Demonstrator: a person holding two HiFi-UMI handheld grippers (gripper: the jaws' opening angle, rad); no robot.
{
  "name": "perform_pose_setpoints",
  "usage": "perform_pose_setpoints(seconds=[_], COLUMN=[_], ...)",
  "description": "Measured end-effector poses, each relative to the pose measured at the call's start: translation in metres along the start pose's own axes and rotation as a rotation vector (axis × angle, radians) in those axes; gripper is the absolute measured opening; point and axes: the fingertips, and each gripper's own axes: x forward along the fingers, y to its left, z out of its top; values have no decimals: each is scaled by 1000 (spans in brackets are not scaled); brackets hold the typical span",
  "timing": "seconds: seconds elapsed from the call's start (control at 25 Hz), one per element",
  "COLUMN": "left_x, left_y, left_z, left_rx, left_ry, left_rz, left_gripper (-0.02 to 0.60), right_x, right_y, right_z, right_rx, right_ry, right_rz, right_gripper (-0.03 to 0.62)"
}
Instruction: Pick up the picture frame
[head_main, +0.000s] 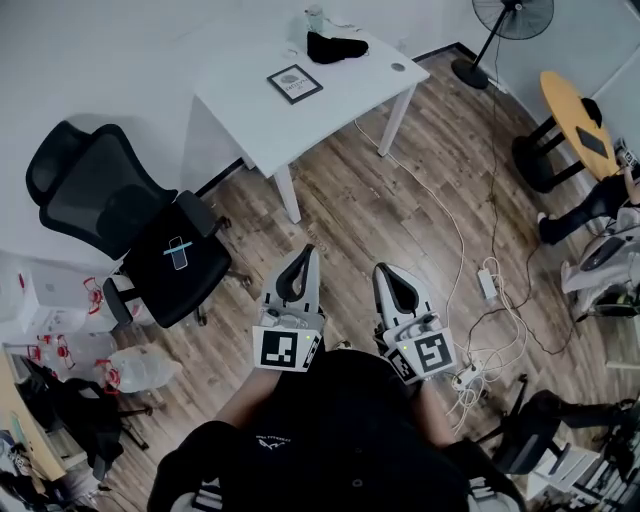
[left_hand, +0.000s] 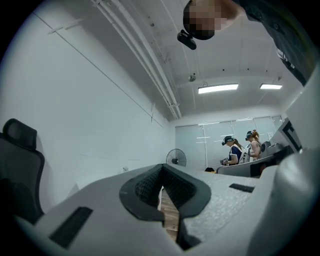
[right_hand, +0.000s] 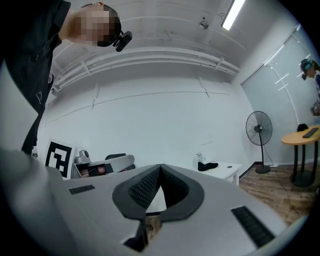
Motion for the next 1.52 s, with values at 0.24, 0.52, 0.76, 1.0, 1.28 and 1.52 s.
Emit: perform_pose_setpoints(seconds=[0.24,0.52,0.76,1.0,1.28,1.52], left_x=[70,129,159,180,189,215], left_y=[37,75,114,138,159,175], left_z=[0,1,-2,-4,-22,-25], left_rx=[12,1,18,22,27,20], left_ry=[-12,-10,-14,-15,37,30], left_rz=[-14,-59,-69,-72,-54,-1], left_gripper=[6,5,5,6,6,5], right_x=[64,128,177,209,236,270], right_y=[-39,-66,-69,-73,-81,-103], right_z=[14,22,22,27,21,20], right_rx=[1,16,3,2,14,22], right_ry=[-4,-14,-30,-50,-22,-12], right_rz=[-32,-82,-90,-98,-80,-33], right_gripper=[-2,-2,-2,-2,-2,-2])
